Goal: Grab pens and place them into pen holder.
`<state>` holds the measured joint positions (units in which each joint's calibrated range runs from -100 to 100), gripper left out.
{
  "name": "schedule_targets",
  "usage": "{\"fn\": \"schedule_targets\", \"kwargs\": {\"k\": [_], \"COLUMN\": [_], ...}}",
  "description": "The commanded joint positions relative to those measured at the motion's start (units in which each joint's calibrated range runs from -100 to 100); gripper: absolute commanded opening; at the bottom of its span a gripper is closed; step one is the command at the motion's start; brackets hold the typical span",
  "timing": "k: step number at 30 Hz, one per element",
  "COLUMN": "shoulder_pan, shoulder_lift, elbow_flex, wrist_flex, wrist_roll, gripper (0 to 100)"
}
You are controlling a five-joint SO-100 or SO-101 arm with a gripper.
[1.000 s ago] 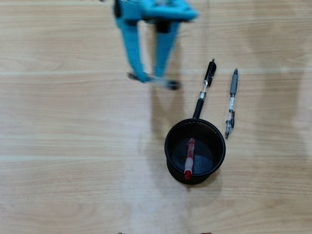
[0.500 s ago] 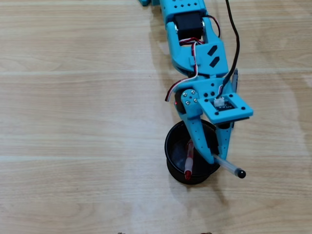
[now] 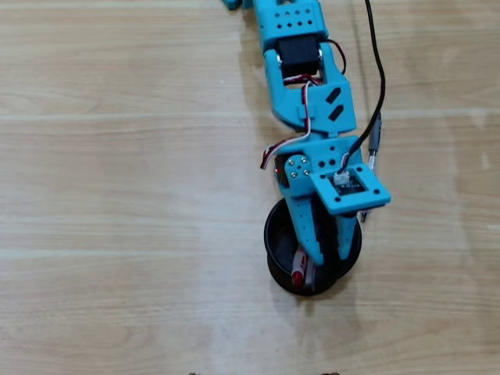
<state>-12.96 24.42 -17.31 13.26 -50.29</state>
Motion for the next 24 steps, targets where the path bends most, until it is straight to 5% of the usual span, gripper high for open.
{"fn": "schedule_targets", "kwargs": {"k": [1, 3, 7, 12, 18, 24], "shoulder_pan": [1.6, 1.9, 3.8, 5.5, -9.7, -13.8], "shoulder_lift": [-11.5, -18.9, -35.7, -42.4, -35.0, -22.0], "elbow_flex": [1.5, 3.1, 3.3, 7.9, 15.9, 18.3], "wrist_flex": [1.7, 11.6, 48.1, 80.5, 75.8, 59.2], "wrist_roll": [3.7, 8.7, 16.0, 10.3, -11.2, -13.4], "gripper": [9, 10, 10, 12, 23, 23]}}
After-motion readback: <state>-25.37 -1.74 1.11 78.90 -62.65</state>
